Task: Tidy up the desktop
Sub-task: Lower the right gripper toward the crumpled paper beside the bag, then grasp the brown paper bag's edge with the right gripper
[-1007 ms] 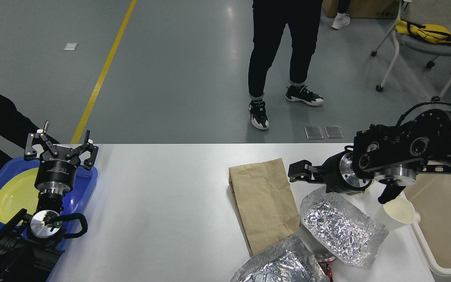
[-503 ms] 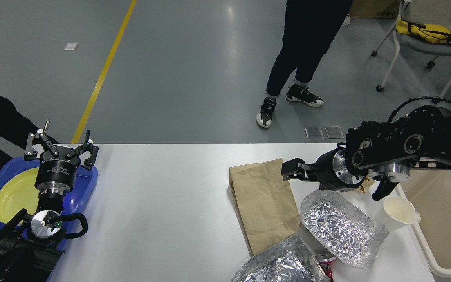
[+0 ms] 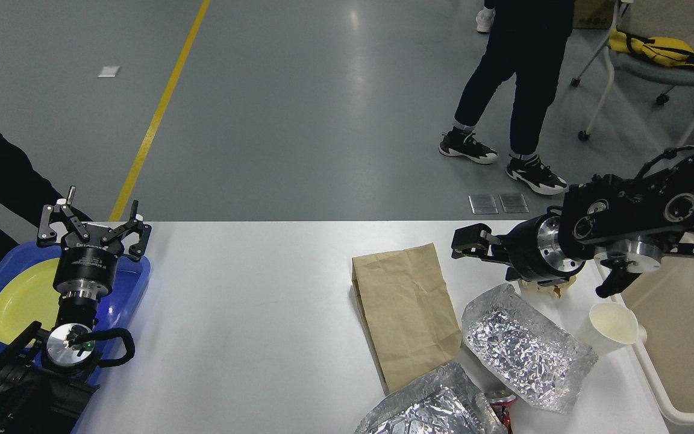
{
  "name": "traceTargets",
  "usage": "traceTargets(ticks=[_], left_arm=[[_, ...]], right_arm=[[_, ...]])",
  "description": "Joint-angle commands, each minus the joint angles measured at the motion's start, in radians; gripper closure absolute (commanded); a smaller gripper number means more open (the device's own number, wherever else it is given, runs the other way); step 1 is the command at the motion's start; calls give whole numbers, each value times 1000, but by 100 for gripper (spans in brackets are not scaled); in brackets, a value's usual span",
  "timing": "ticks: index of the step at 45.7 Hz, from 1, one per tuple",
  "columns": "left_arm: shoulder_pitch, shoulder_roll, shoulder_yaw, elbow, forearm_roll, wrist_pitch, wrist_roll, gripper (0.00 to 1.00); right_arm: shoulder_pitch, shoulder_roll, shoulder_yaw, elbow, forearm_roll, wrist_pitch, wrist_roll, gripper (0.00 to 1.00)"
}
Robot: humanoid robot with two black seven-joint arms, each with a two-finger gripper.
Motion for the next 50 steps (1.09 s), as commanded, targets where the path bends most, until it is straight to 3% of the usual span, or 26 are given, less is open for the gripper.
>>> traceTargets(ticks=[1,30,45,50], left_arm=[[2,1,0,0,0,0,0,3],[2,0,2,0,0,-1,0,3],[2,0,0,0,0,-1,0,3],[2,0,0,0,0,-1,0,3]], right_arm=[[-1,-4,0,4,-1,1,0,0],[-19,22,1,-2,-12,-9,2,0],[-126,134,-29,-61,-103,-41,8,0],[-152,191,-63,-102,-121,-79,46,0]])
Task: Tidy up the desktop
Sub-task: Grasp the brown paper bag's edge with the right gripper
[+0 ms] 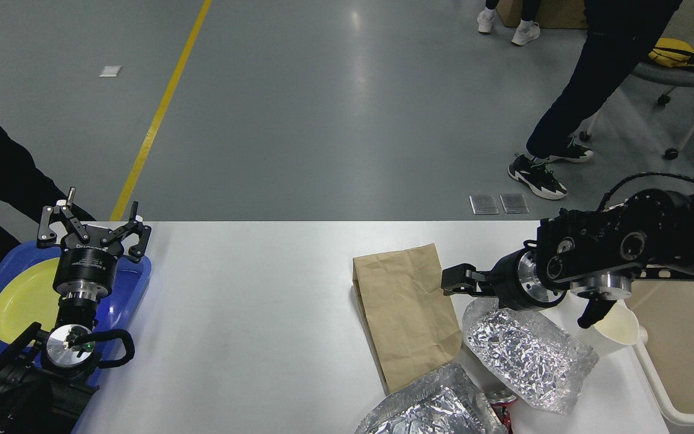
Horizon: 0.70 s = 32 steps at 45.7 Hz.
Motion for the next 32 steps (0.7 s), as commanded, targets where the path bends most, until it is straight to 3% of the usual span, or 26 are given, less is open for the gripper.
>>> traceTargets(ticks=[1,7,12,21,32], left_arm=[[0,0,-1,0,0,0,0,3],[0,0,1,0,0,0,0,3],[0,0,1,0,0,0,0,3],[0,0,-1,0,0,0,0,3],[1,0,-1,0,0,0,0,3]], right_arm=[[-32,63,-32,-50,-23,-40,46,0],[-49,129,-47,-82,-25,-50,96,0],[-56,159,-78,-96,-67,-54,101,0],[-119,229,-157,-187,-107,-152,106,0],[-170,245,-177,-231,-109,-163,107,0]])
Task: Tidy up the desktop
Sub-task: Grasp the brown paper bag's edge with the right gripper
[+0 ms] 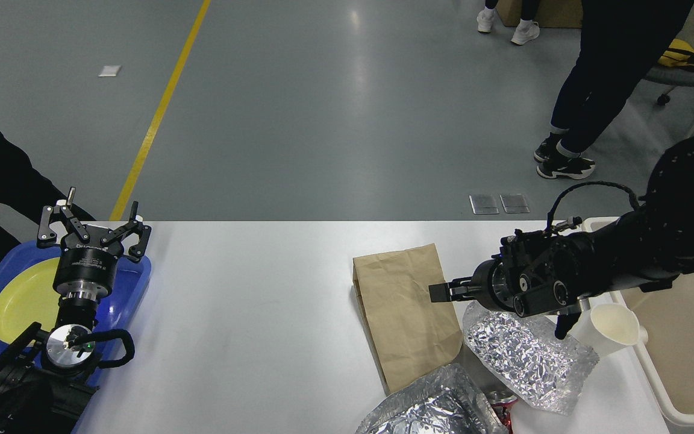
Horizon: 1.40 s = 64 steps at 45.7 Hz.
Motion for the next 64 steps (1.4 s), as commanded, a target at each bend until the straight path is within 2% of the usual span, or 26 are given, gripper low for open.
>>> traceTargets(ticks=[1,20,30,38,48,52,57,64], left_arm=[[0,0,0,0,0,0,0,3],[0,0,1,0,0,0,0,3],[0,0,0,-1,0,0,0,3],[0,0,0,0,0,0,2,3],[0,0,1,0,0,0,2,3],[0,0,0,0,0,0,2,3],[0,0,0,0,0,0,2,3],[0,0,0,0,0,0,2,3]], right_arm=[[-31,-6,12,-11,0,-4,1,0],[-62,10,32,-31,6,-47,13,0],[-194,60,34,-159,12,-53,13,0],[-220,94,34,-188,15,-77,13,4],[-249,111,32,-235,15,-99,13,46],[-261,122,25,-255,15,-114,13,72],[-260,117,11,-255,15,-114,13,100],[-263,116,8,-257,26,-130,12,100]])
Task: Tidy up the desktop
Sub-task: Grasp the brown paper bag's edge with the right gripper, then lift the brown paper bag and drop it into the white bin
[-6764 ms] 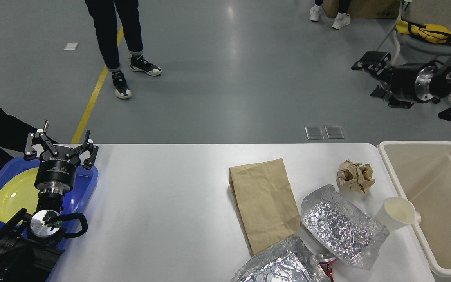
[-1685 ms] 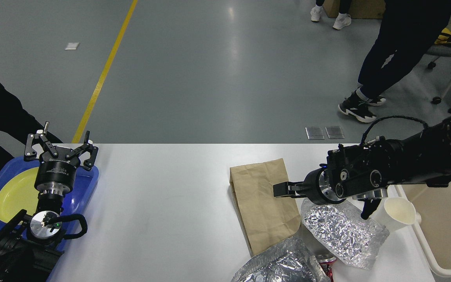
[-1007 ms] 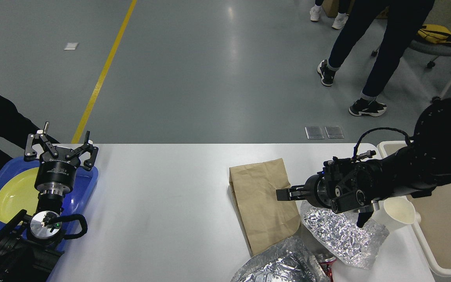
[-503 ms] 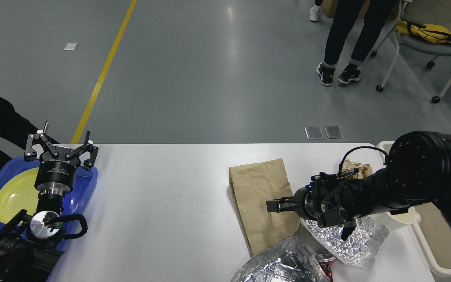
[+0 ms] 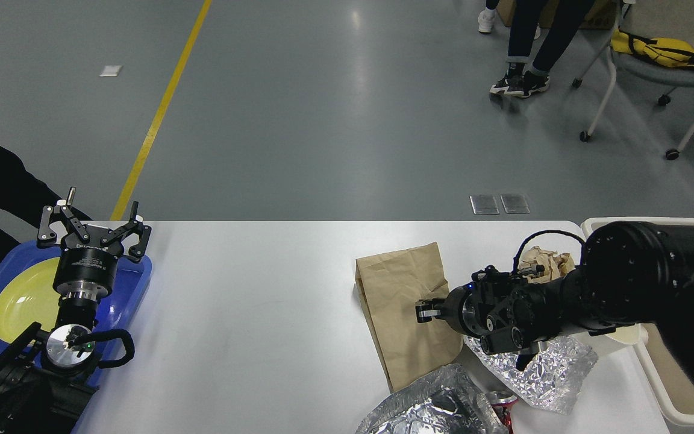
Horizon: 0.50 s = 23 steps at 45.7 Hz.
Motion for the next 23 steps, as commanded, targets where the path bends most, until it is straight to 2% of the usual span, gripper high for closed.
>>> traceTargets(ticks=[1,9,14,23], left_arm=[[0,0,0,0,0,0,0,3],[0,0,0,0,0,0,0,3],[0,0,0,0,0,0,0,3],[0,0,0,0,0,0,0,3]], right_arm=[[-2,-2,-3,0,11,-13,-2,100],[-6,-5,-4,7,10,-74,-2,100],[4,-19,-4,29,10,-75,-2,100],[122,-86,0,202,2,-69,14,100]])
